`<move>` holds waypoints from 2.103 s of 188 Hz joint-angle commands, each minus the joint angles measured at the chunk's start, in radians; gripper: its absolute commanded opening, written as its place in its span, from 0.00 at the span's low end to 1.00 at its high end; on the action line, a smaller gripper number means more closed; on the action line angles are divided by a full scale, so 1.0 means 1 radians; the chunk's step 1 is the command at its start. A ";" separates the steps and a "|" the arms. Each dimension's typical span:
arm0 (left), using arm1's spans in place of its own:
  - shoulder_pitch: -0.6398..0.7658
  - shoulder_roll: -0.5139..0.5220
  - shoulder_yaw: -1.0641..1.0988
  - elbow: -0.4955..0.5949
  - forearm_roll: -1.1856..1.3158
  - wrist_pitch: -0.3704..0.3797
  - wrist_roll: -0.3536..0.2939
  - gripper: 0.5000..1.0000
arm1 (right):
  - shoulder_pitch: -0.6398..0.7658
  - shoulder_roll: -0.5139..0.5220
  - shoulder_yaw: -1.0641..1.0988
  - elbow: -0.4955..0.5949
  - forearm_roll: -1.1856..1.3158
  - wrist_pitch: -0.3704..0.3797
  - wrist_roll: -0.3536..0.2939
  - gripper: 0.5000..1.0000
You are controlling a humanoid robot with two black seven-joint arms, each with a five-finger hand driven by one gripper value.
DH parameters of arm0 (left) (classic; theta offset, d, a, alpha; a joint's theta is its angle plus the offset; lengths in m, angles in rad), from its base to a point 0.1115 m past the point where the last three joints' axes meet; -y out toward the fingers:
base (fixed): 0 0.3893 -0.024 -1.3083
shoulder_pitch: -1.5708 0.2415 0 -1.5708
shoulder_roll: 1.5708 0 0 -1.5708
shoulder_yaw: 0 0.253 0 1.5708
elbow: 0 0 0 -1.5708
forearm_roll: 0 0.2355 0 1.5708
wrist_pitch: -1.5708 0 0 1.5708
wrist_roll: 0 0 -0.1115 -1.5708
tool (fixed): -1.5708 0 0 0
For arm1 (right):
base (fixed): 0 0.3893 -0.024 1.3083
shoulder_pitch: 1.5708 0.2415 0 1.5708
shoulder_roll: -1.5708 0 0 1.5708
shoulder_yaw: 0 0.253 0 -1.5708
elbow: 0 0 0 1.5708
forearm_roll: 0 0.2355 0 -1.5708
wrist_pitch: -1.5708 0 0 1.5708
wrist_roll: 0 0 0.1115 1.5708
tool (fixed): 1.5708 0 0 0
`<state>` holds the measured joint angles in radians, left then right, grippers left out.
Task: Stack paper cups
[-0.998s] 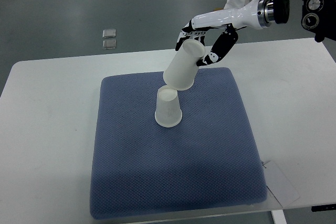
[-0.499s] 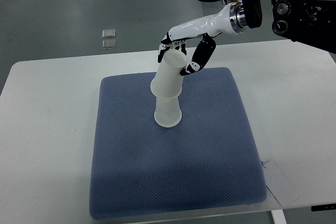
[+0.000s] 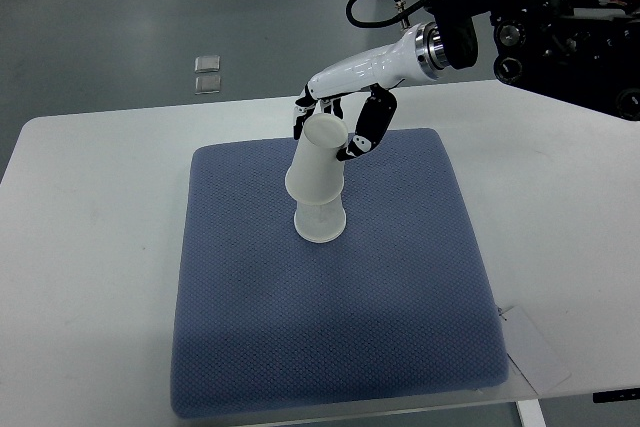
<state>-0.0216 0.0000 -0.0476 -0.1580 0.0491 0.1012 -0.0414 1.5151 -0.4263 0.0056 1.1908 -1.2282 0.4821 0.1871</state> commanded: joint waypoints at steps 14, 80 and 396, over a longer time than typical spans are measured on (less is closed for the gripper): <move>0.000 0.000 0.000 0.000 0.000 0.000 0.000 1.00 | -0.001 0.006 0.001 -0.022 -0.002 -0.002 -0.002 0.22; 0.000 0.000 0.000 0.000 0.000 0.000 0.000 1.00 | -0.013 0.038 0.002 -0.023 0.003 0.003 -0.015 0.70; 0.000 0.000 0.000 0.000 0.000 0.000 0.000 1.00 | -0.826 0.301 1.028 -0.353 0.504 -0.617 -0.202 0.84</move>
<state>-0.0217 0.0000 -0.0476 -0.1580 0.0491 0.1012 -0.0414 0.7167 -0.1473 0.9869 0.8374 -0.7243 -0.1336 -0.0152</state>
